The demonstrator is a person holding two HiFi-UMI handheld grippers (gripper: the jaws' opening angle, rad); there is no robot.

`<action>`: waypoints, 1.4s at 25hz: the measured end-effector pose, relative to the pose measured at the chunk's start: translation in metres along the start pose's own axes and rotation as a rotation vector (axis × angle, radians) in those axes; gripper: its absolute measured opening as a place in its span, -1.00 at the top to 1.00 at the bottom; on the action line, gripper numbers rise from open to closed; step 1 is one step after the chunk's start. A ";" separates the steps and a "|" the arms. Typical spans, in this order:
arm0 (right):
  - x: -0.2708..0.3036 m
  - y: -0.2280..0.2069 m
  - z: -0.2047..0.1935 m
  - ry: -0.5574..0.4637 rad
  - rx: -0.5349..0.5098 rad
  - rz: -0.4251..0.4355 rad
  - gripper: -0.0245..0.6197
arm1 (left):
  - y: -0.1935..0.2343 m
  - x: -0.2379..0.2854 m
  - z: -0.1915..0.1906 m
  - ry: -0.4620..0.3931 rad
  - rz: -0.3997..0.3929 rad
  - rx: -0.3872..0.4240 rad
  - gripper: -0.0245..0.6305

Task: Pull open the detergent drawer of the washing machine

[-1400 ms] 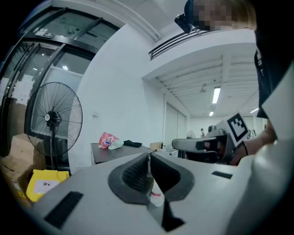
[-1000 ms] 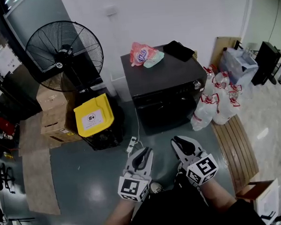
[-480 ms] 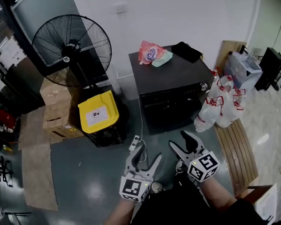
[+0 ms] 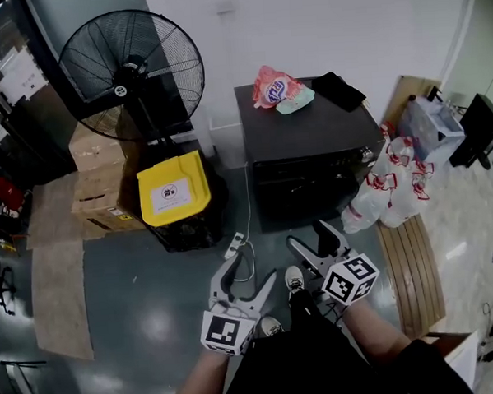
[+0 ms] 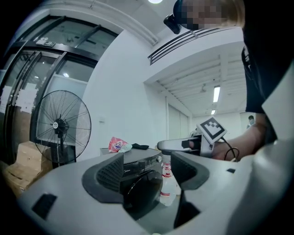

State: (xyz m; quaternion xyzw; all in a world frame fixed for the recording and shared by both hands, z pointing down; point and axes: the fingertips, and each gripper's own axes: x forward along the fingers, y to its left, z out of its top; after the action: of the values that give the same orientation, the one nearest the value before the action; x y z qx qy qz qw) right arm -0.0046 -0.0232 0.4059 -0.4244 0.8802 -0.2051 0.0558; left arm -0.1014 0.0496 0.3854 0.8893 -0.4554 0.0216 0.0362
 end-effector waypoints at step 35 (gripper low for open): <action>0.214 -0.210 -0.095 0.111 0.688 -0.003 -0.52 | 0.103 0.202 -0.059 0.146 0.031 -0.086 0.03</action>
State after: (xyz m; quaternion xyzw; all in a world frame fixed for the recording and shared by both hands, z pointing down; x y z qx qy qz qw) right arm -0.0137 -0.2755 0.5941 -0.3704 0.7606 -0.5126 0.1471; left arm -0.0674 -0.1683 0.4629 0.8758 -0.4658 0.0675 0.1073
